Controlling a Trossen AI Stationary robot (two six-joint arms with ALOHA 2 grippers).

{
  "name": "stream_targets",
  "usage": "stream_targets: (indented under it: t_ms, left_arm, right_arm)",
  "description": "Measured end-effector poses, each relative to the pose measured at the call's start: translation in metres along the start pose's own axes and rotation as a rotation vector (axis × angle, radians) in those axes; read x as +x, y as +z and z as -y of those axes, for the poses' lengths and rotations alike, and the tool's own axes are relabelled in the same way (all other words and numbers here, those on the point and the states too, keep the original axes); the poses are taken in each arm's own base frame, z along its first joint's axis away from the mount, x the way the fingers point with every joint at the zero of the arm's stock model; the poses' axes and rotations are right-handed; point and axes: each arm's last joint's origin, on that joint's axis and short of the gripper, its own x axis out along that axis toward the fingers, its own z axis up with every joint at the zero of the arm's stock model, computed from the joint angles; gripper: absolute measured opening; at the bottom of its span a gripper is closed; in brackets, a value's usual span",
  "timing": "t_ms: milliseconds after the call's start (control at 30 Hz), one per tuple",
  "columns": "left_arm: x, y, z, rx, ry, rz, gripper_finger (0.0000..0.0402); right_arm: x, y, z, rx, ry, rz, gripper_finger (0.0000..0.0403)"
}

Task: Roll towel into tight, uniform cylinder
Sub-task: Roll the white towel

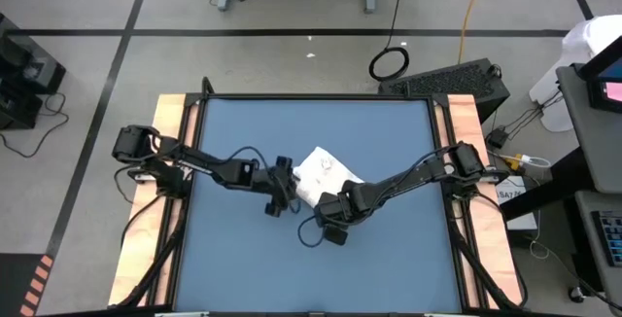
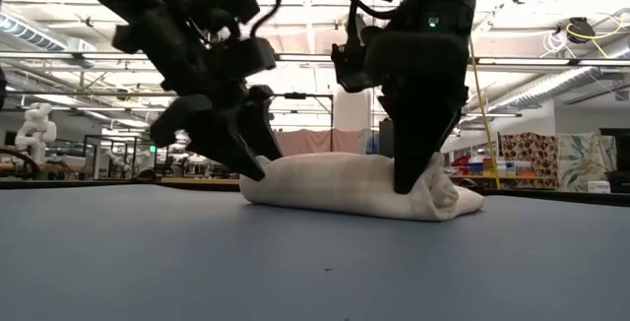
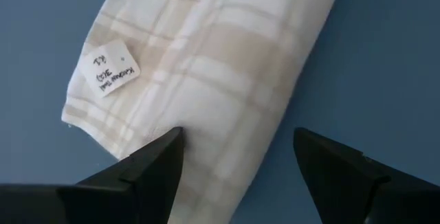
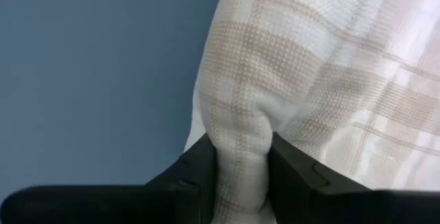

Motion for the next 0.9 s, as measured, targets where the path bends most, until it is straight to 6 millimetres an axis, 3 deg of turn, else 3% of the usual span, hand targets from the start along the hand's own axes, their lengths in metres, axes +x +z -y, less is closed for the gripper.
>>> stream_targets:
  t_ms: [233,467,667,767,900]
  left_arm:
    - [-0.005,0.012,0.025,0.171,0.039,0.034,0.0277]
    - [0.003,0.005,0.010,0.194,0.058,0.008,0.0277]
    - [0.017,-0.010,0.007,0.121,-0.110,-0.036,0.0275]
    - [0.016,-0.014,0.011,0.047,-0.175,-0.074,0.0256]
    - [0.008,-0.011,0.021,-0.070,-0.277,-0.079,0.0198]
  right_arm:
    - [0.000,-0.002,-0.006,-0.056,0.036,0.004,0.0096]
    - [0.001,-0.002,-0.007,-0.153,0.035,0.005,0.0095]
    - [0.001,-0.002,-0.007,-0.260,0.034,0.008,0.0095]
    - [0.000,-0.002,-0.008,-0.312,0.036,0.008,0.0095]
    - [-0.007,0.000,-0.013,-0.337,0.039,-0.011,0.0100]
